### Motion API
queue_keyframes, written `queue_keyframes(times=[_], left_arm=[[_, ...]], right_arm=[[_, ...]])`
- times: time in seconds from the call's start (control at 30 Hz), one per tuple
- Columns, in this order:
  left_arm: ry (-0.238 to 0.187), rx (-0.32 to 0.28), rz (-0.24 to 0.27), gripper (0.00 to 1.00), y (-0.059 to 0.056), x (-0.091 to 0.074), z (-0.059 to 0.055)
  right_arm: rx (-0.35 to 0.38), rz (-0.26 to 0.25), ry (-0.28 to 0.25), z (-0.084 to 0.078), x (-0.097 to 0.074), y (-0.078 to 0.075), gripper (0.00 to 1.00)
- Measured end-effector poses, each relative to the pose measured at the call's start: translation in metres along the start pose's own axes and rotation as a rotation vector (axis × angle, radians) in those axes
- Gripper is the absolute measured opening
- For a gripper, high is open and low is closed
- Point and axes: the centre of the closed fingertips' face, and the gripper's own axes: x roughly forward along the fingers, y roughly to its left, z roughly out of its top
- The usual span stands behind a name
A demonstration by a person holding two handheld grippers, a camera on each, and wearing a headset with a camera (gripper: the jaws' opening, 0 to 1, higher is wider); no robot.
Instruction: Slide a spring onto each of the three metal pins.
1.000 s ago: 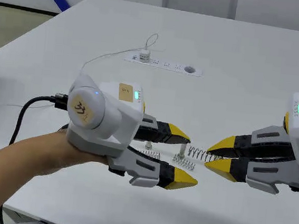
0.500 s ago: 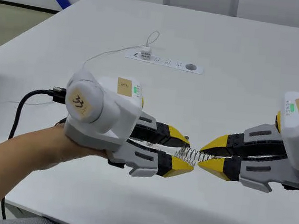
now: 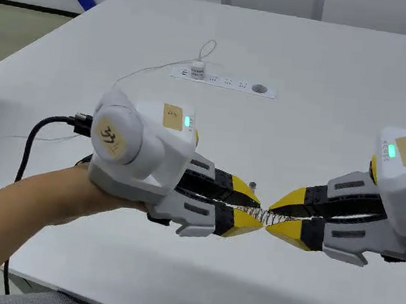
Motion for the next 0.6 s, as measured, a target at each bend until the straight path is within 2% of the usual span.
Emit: queue_keyframes(times=[0.1, 0.13, 0.3, 0.5, 0.6], left_arm=[[0.010, 0.118, 0.016, 0.11, 0.001, 0.000, 0.001], [0.012, 0.109, 0.004, 0.11, -0.003, 0.000, 0.001], [0.020, 0.114, -0.015, 0.10, -0.007, 0.000, -0.002], [0.035, 0.125, -0.020, 0.10, -0.010, 0.003, -0.005], [0.032, 0.129, -0.018, 0.09, -0.009, 0.002, -0.005]], right_arm=[[-0.009, -0.007, 0.000, 0.000, 0.000, -0.002, 0.11], [-0.005, -0.003, 0.004, -0.001, 0.000, -0.001, 0.11], [-0.002, 0.022, 0.009, -0.003, 0.000, 0.005, 0.11], [0.004, 0.033, 0.020, -0.007, 0.002, 0.007, 0.12], [0.021, 0.035, 0.003, -0.005, 0.000, 0.006, 0.12]])
